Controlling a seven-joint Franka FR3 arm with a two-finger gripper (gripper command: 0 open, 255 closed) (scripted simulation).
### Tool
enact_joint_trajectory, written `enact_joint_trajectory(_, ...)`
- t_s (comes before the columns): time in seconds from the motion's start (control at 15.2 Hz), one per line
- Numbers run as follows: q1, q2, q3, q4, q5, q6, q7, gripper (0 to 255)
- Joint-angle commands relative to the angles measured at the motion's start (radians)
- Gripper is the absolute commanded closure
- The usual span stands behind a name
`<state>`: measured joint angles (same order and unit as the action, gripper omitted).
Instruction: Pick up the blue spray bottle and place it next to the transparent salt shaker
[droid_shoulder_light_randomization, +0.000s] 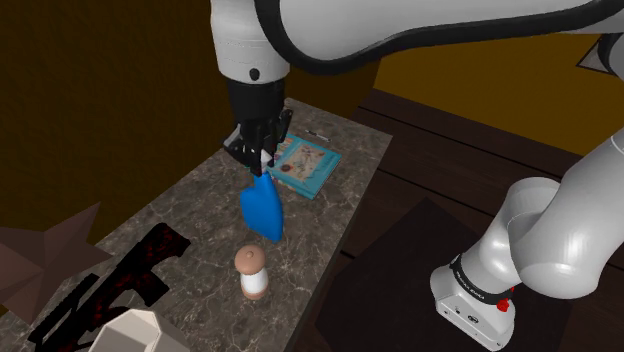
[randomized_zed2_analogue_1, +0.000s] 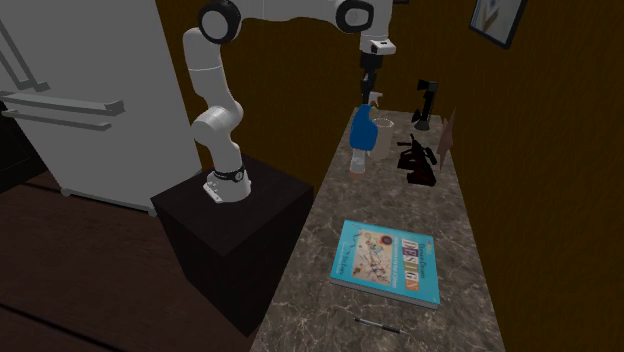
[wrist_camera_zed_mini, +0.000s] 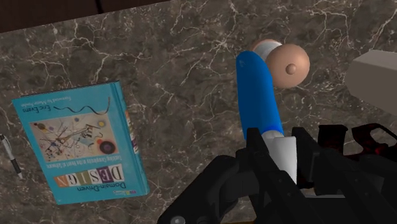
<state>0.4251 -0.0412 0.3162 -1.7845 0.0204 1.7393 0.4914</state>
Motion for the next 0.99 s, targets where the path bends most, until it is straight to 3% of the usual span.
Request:
enact_joint_trajectory(0.0,0.0,0.001,0.0,-0.025,0.0,0.026,0.0,255)
enact_joint_trajectory(0.92,0.002,0.02,0.003,-0.192,-0.006,0.212,0.003,255)
